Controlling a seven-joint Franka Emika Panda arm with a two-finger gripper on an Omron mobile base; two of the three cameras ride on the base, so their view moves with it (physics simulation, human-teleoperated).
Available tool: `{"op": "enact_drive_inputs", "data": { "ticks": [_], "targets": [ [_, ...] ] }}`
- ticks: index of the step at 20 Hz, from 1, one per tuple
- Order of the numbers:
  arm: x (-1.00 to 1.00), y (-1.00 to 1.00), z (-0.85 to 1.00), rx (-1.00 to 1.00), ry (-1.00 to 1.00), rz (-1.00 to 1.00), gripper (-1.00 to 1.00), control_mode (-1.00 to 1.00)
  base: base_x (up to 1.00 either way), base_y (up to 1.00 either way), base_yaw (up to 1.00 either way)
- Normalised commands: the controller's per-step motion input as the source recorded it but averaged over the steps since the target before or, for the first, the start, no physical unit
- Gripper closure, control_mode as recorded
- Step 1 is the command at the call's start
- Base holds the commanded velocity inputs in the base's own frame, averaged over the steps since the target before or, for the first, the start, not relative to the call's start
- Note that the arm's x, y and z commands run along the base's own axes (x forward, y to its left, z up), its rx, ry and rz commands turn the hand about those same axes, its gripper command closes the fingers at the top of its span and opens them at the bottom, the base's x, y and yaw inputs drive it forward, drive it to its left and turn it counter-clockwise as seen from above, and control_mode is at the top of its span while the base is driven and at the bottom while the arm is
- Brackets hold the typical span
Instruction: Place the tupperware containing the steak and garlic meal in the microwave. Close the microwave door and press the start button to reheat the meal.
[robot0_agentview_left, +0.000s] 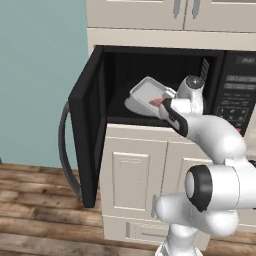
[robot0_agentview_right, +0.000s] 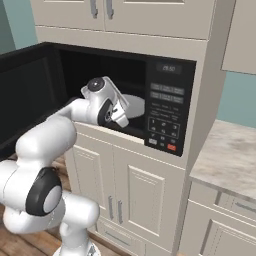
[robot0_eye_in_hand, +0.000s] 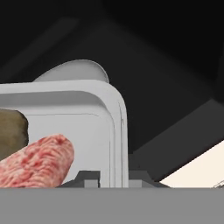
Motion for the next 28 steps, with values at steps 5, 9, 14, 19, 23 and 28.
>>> {"op": "enact_drive_inputs", "data": {
  "ticks": [5, 9, 14, 19, 23, 28],
  "targets": [
    [0.32, 0.0, -0.05, 0.0, 0.0, 0.0, 1.0, -1.0, 0.0, 0.0, 0.0],
    [0.33, 0.0, -0.09, 0.0, 0.0, 0.0, 1.0, -1.0, 0.0, 0.0, 0.0],
    [0.41, -0.02, 0.0, 0.0, 0.0, -0.01, 1.0, -1.0, 0.0, 0.0, 0.0],
    [0.47, -0.02, -0.01, 0.0, 0.0, -0.02, 1.0, -1.0, 0.0, 0.0, 0.0],
    [0.47, 0.0, -0.09, 0.0, 0.0, -0.02, 1.0, -1.0, 0.0, 0.0, 0.0],
    [0.37, 0.0, -0.18, 0.0, 0.0, -0.02, 1.0, -1.0, 0.0, 0.0, 0.0]
  ]
}}
